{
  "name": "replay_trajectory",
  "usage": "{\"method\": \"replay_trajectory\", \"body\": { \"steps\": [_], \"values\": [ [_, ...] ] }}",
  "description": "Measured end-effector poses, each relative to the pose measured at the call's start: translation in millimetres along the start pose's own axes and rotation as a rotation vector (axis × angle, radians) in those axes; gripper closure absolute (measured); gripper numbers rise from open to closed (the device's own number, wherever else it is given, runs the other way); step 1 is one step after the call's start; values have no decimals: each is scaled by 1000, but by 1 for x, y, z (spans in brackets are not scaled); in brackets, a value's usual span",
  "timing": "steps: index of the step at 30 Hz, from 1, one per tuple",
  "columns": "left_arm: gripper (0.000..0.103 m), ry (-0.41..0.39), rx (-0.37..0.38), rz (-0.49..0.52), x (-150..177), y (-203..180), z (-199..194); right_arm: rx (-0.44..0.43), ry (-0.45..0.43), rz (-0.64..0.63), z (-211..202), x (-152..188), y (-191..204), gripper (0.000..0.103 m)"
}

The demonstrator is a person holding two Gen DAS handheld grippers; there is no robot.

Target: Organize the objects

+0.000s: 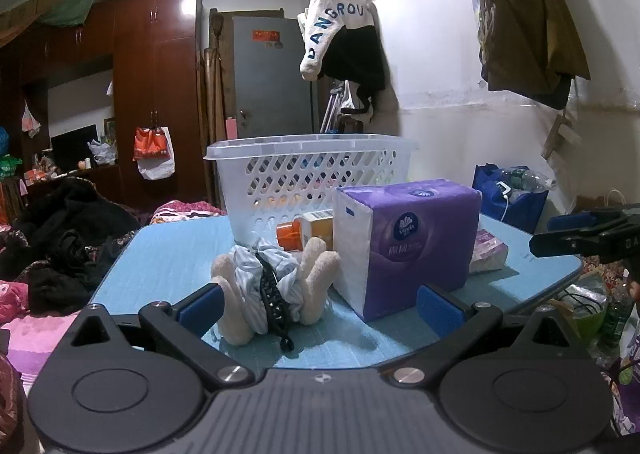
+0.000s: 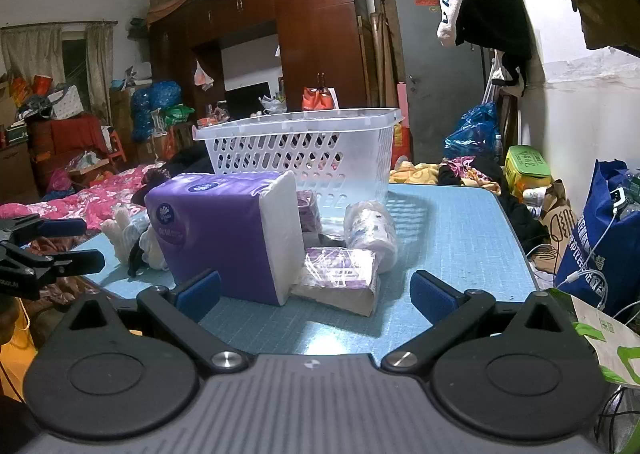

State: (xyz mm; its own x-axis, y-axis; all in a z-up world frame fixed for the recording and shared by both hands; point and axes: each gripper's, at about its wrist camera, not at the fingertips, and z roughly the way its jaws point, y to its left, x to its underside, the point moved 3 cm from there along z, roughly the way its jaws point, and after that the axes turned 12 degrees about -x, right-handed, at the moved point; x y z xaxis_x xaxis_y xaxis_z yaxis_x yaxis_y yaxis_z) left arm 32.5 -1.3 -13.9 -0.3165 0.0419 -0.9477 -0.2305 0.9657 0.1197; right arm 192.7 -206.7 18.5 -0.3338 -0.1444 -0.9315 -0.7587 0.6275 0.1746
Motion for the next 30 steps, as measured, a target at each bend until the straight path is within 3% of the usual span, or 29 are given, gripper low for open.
{"method": "replay_trajectory", "body": {
  "steps": [30],
  "values": [
    [0, 1, 10, -3, 0, 1, 1, 0, 12, -1, 0, 1, -1, 0]
  ]
}}
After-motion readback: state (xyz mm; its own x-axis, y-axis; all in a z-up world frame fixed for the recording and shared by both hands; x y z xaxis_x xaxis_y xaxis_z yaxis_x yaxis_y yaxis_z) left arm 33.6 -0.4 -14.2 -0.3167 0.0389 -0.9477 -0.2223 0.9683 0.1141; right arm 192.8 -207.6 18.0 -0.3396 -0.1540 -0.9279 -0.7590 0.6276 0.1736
